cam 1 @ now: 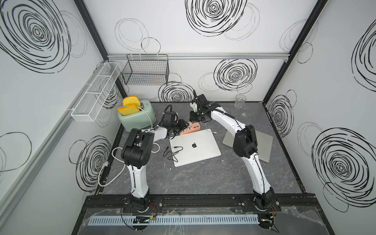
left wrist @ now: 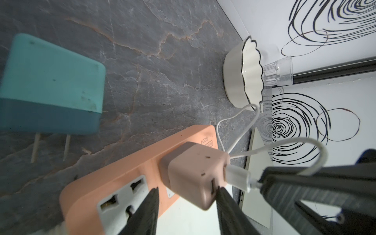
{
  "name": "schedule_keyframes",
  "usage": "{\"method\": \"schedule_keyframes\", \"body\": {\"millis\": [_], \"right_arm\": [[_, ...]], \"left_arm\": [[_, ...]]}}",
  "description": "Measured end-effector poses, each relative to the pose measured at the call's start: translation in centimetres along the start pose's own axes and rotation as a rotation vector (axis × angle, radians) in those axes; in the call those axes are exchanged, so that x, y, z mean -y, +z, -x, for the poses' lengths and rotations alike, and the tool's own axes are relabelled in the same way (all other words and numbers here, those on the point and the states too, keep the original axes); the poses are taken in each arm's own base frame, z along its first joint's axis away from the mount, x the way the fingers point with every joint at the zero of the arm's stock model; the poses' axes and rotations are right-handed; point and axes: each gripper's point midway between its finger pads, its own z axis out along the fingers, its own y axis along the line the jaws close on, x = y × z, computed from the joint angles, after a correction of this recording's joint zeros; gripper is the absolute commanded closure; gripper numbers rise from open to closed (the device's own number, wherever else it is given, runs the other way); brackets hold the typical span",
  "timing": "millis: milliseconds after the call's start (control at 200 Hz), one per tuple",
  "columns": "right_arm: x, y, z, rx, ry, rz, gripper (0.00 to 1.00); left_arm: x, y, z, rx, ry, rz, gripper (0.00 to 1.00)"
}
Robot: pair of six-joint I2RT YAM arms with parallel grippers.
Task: Unplug the laptop charger
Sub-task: Remove the charging cable from the plug, then place the charging cable at the center of the board.
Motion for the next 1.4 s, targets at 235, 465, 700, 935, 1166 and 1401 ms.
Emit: {"method": "schedule_keyframes", "body": {"millis": [235,465,700,935,1166,1401], "right_arm": [[-1.4,-3.2,1.8,0.063,-0.006,0.041,1.00],[-2.3,-6.8,3.6,0.132,-0.021,0.061,1.00],[3.3,-9.0,2.2,0.112,0.044,-0.002,1.00],[13.1,-11.4,-4.3,0.045,0.188,-0.119,1.00],[14.8,-9.1,-9.7,-0.075,0.210,-0.116,1.00],[15.2,-9.0,-9.2,-0.056,0.187,-0.110,0.94]], "left_arm": [[0.0,0.0,-0.1,-0.003,0.000,-0.001,0.51],[0.0,0.0,-0.1,-0.005,0.003,-0.002,0.51],[0.0,0.0,-0.1,-0.009,0.007,0.003,0.47],[0.3,0.0,-0.3,-0.029,0.020,0.030,0.45],[0.7,0.1,-1.1,-0.062,0.015,0.040,0.41],[2.2,-0.3,-1.6,-0.091,0.038,0.047,0.38]]}}
